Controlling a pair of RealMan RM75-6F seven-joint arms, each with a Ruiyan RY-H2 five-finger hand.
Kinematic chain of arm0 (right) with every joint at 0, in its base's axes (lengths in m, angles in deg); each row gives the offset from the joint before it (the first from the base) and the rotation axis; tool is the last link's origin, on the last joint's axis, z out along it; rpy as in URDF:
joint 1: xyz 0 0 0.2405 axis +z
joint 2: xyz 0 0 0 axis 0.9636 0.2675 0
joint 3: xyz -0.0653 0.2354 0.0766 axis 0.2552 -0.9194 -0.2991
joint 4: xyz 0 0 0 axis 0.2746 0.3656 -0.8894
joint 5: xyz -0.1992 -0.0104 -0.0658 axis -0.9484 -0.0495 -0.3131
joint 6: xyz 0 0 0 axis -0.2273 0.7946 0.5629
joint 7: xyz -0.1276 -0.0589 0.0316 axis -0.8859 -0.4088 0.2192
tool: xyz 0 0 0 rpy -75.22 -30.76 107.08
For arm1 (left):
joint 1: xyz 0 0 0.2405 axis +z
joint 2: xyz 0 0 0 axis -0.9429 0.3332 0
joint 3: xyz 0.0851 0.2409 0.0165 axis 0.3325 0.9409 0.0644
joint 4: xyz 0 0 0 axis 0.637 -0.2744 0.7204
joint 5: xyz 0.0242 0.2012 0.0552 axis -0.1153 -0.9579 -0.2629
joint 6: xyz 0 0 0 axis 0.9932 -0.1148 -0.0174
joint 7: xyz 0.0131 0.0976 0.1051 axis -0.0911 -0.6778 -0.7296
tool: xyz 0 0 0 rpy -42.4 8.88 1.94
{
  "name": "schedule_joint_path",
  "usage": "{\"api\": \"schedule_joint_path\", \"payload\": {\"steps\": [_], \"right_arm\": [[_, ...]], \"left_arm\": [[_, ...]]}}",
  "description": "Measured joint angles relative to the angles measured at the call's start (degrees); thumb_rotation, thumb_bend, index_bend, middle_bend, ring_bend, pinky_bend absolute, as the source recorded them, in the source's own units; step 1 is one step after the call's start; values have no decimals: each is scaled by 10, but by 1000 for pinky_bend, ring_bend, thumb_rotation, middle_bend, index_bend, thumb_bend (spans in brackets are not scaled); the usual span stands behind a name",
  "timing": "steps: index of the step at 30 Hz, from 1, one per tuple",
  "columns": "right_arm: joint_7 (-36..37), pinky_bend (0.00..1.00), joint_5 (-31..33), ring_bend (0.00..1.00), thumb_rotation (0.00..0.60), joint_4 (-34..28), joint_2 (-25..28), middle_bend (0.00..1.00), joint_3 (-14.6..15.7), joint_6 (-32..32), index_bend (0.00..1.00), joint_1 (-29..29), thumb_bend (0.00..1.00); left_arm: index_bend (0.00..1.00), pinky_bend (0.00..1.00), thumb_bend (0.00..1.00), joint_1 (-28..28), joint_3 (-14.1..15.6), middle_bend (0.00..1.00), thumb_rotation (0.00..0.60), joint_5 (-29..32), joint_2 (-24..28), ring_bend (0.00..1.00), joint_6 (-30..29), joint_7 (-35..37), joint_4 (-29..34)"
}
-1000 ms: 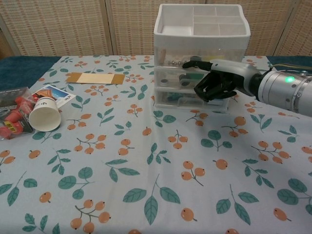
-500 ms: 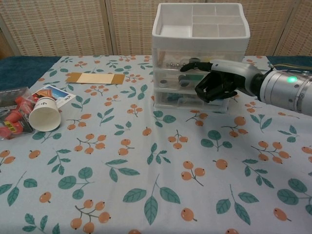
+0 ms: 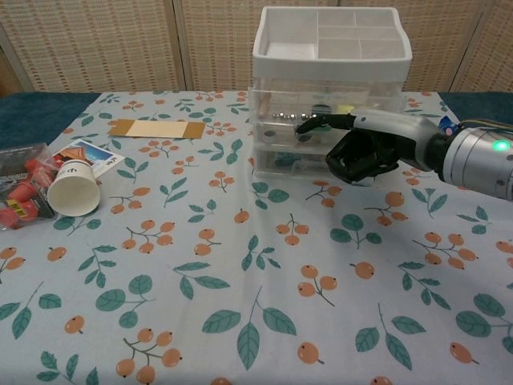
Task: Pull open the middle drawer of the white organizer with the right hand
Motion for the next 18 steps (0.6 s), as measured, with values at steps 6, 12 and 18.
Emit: {"api": "schedule_joint_path", "payload": {"steps": [6, 12, 18], "right_arm": [[-27, 1000, -2, 849, 600, -28, 31, 717, 15, 10, 0, -2, 623], [-76, 1000, -2, 844, 600, -75, 70, 712, 31, 19, 0, -3, 623], [-128, 1000, -9, 843, 600, -150, 123, 712, 34, 1, 0, -8, 623]], "left_arm": [[55, 81, 165, 0, 0, 62, 600, -1, 0, 64, 0, 1, 0], [54, 81, 165, -1, 1, 63, 600, -2, 0, 64, -1, 1, 1], [54, 81, 165, -1, 1, 63, 600, -3, -1, 64, 0, 2, 1]]}}
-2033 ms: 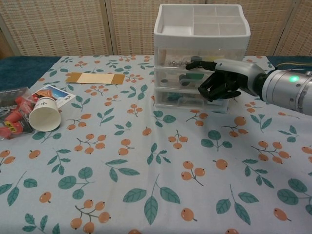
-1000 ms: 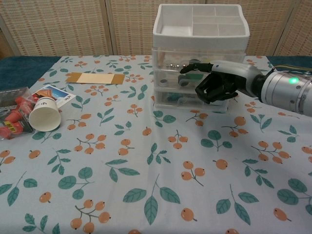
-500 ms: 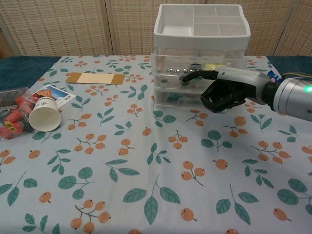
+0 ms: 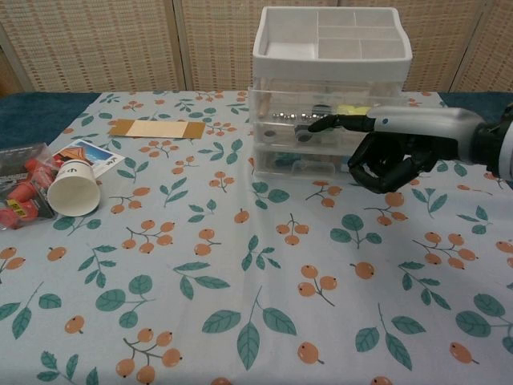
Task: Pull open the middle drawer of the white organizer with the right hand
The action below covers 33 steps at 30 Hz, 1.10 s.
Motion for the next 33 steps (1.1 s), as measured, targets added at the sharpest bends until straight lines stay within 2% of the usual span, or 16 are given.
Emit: {"api": "schedule_joint_path", "payload": {"steps": [4, 8, 21, 29, 33], "right_arm": [[-30, 1000, -1, 843, 600, -44, 35, 713, -6, -30, 0, -8, 623], [-54, 1000, 12, 843, 600, -58, 50, 714, -16, -47, 0, -12, 624], [-99, 1000, 112, 843, 600, -35, 53, 715, -35, -5, 0, 14, 623], [-122, 1000, 139, 843, 600, -26, 50, 719, -32, 10, 0, 25, 623], [-124, 1000, 139, 843, 600, -33, 53, 723, -28, 7, 34, 22, 623]], "left_arm": [[55, 81, 166, 0, 0, 63, 600, -1, -2, 64, -1, 1, 0], [55, 81, 165, -1, 0, 63, 600, -2, -3, 64, 0, 0, 0], [54, 81, 166, -1, 1, 63, 600, 1, -5, 64, 3, -2, -2], [55, 81, 165, -3, 0, 62, 600, 2, -6, 64, 5, -1, -3], [55, 81, 166, -5, 0, 62, 600, 2, -8, 64, 7, -2, -3]]}}
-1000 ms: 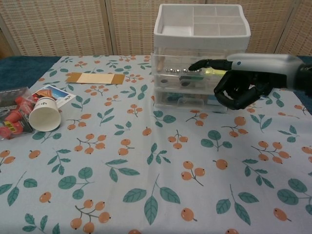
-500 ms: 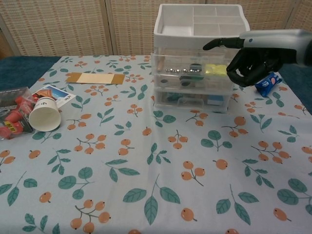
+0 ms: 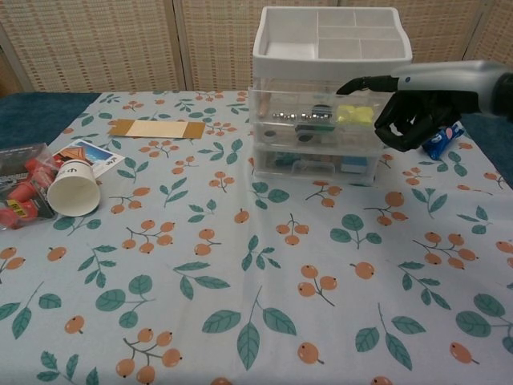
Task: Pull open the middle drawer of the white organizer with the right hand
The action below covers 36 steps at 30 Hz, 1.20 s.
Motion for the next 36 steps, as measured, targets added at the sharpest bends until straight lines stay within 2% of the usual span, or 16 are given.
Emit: {"api": "schedule_joint_path", "payload": {"steps": [19, 36], "right_arm": [[30, 1000, -46, 843, 600, -35, 17, 728, 18, -10, 154, -21, 623], [44, 1000, -83, 843, 600, -66, 41, 731, 37, -8, 170, -36, 624]], "left_arm": [[54, 80, 165, 1, 2, 63, 600, 1, -1, 64, 0, -3, 4], [54, 79, 165, 2, 4, 63, 600, 2, -2, 64, 1, -2, 1]]}}
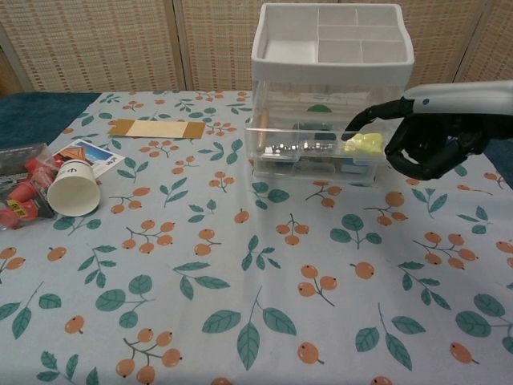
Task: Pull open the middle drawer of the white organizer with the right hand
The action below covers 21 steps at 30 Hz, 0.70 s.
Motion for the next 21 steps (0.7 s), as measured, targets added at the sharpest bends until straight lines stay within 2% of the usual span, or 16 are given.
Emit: {"api": "schedule_joint_path", "payload": {"steps": [9, 14, 21], "right_arm": [[7, 1000, -27, 843, 600, -15, 15, 732, 6, -6, 167, -6, 624], [3, 1000, -41, 843, 600, -27, 32, 732, 8, -13, 11, -10, 623], [-17, 1000, -68, 841, 600, -65, 77, 733, 5, -22, 0, -9, 620]], "left_arm": [[54, 79, 165, 0, 0, 63, 600, 1, 1, 64, 0, -1, 0], [54, 79, 166, 1, 0, 63, 600, 1, 2, 64, -1, -1, 1], [54, 79, 165, 1, 0, 62, 600, -2, 4, 64, -4, 1, 2]]}}
